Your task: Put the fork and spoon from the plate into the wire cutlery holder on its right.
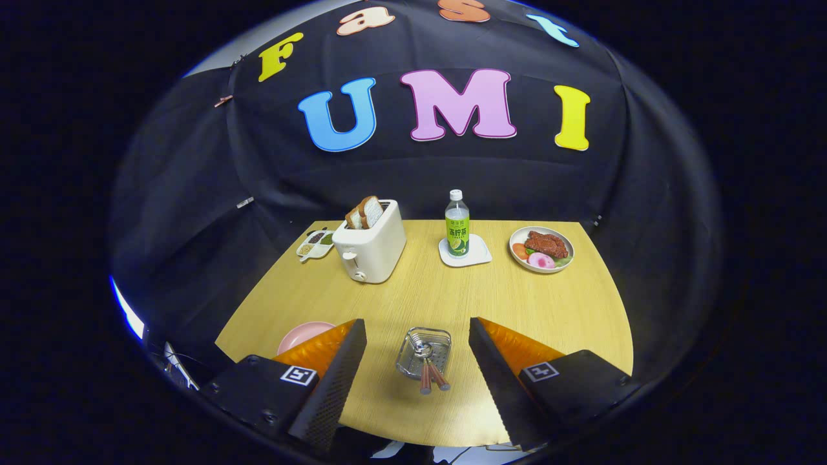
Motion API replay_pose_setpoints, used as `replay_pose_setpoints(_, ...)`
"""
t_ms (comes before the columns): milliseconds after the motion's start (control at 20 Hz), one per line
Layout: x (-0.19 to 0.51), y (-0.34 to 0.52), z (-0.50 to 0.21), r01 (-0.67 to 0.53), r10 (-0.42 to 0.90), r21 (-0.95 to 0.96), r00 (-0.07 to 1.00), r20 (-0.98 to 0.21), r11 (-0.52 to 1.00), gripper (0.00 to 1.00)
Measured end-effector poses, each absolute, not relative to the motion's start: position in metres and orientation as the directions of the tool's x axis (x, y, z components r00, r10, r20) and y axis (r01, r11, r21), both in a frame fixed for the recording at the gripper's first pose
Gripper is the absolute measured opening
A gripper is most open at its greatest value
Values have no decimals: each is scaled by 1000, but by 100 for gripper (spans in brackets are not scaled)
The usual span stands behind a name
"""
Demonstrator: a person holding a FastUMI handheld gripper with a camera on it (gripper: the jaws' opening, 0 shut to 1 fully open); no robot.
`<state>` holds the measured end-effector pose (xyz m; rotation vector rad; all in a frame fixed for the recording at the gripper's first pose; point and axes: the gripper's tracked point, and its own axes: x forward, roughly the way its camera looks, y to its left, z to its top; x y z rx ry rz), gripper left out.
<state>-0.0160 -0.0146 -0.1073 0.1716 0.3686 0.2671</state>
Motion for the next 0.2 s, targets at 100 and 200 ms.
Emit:
replay_pose_setpoints(100,-17,-12,-108,-233,294,211,895,-336,949,99)
replay_pose_setpoints(200,-17,-11,-106,-237,296,206,894,-337,950,99)
